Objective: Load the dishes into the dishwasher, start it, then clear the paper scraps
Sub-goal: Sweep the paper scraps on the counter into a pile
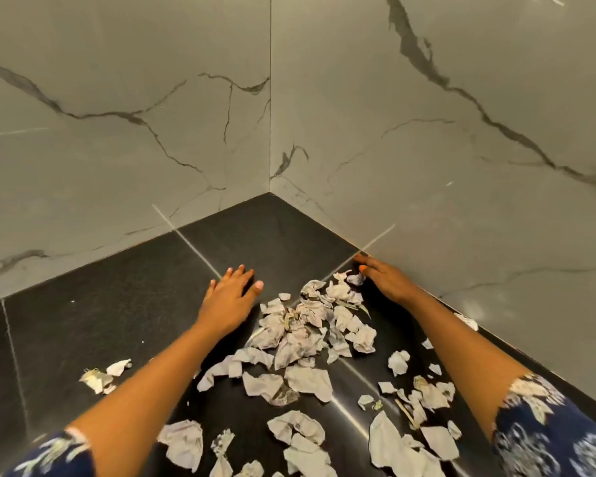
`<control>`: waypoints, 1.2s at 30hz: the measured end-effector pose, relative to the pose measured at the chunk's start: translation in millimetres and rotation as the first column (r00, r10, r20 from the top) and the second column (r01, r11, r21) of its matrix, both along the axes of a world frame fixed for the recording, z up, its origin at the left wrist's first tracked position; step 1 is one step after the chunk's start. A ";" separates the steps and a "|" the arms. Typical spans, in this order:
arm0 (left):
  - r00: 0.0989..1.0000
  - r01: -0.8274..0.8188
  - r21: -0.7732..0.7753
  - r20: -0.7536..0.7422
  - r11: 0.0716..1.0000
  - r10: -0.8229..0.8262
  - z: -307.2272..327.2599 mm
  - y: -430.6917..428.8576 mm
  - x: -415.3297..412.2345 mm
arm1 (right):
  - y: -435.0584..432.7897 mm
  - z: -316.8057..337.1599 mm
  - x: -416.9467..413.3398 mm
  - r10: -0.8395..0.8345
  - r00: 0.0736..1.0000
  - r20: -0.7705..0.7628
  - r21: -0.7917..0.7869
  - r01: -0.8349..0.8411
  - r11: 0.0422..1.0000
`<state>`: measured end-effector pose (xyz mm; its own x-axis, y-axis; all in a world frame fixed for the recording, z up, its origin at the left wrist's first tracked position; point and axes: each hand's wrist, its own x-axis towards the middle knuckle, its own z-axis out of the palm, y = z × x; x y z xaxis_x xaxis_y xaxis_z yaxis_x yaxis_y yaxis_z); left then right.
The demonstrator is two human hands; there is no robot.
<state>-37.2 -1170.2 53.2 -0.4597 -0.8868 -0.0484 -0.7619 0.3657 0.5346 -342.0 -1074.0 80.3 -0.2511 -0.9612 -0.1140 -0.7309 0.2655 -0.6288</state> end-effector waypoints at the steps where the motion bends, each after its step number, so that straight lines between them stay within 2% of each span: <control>1: 0.999 0.025 -0.015 0.048 1.000 -0.024 -1.3 2.5 -9.0 | -1.6 -3.2 0.6 0.038 0.999 -0.005 0.036 -0.038 0.999; 6: 0.946 0.312 0.014 0.082 0.950 -0.312 1.9 53.5 -40.2 | 33.4 6.9 40.7 0.227 0.972 0.065 0.134 -0.234 0.963; 8: 0.926 0.376 0.135 -0.022 0.917 -0.377 9.4 78.7 -37.6 | 64.1 13.1 52.8 0.256 0.964 0.080 0.150 -0.265 0.953; 10: 0.922 0.378 0.278 -0.196 0.883 -0.333 25.4 94.9 -23.6 | 95.5 22.6 58.8 0.183 0.971 0.155 0.143 -0.205 0.968; 11: 0.921 0.368 0.288 -0.243 0.884 -0.305 34.9 97.5 -13.0 | 107.8 27.3 59.0 0.152 0.980 0.132 0.098 -0.165 0.981; 12: 0.930 0.332 0.236 -0.243 0.913 -0.275 42.8 98.8 3.8 | 117.9 30.5 61.9 0.111 0.993 0.051 0.037 -0.113 0.993; 13: 0.949 0.260 0.137 -0.218 0.956 -0.227 48.4 97.5 24.2 | 125.3 33.8 67.3 0.043 0.999 -0.032 -0.047 -0.044 0.998; 15: 0.989 0.014 -0.069 -0.144 0.997 -0.024 48.6 90.4 79.9 | 129.5 35.6 89.9 -0.089 0.983 -0.161 -0.198 0.056 0.979; 17: 0.971 -0.240 -0.157 -0.040 0.958 0.237 34.5 85.7 135.6 | 124.6 27.2 116.1 -0.049 0.953 -0.298 -0.159 0.001 0.987; 19: 0.921 -0.383 -0.089 0.042 0.920 0.387 15.7 92.1 164.9 | 118.1 12.4 137.8 0.096 0.889 -0.448 0.026 -0.094 0.995; 21: 0.927 -0.364 -0.075 0.066 0.929 0.368 1.7 101.6 158.0 | 112.8 -3.9 145.9 0.153 0.857 -0.492 0.134 -0.099 0.986; 25: 0.987 -0.164 -0.047 -0.002 0.985 0.164 1.4 129.6 94.9 | 132.2 -10.6 138.2 0.088 0.859 -0.505 0.143 -0.017 0.990; 29: 0.997 0.078 -0.039 0.023 0.996 -0.077 0.7 161.7 45.1 | 173.0 -6.1 114.1 0.039 0.822 -0.568 0.192 0.086 0.977; 31: 0.979 0.189 0.030 -0.077 0.982 -0.186 -0.3 172.4 36.2 | 184.4 1.4 105.6 -0.019 0.823 -0.567 0.152 0.128 0.980; 32: 0.967 0.193 0.070 -0.183 0.979 -0.177 0.7 175.0 37.3 | 184.7 5.3 104.0 -0.053 0.824 -0.564 0.102 0.133 0.986; 34: 0.933 0.060 0.095 -0.359 0.994 -0.022 3.1 173.7 50.7 | 170.5 12.3 107.5 -0.087 0.837 -0.541 -0.005 0.100 0.995; 36: 0.927 -0.176 0.024 -0.333 0.984 0.174 -0.8 166.0 77.2 | 142.2 15.5 120.1 -0.015 0.857 -0.515 -0.037 -0.004 0.999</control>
<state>39.9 -1004.2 52.3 -0.2856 -0.9544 0.0863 -0.5932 0.2468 0.7663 -222.0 -931.7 95.8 -0.2696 -0.9606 0.0674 -0.9516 0.2550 -0.1718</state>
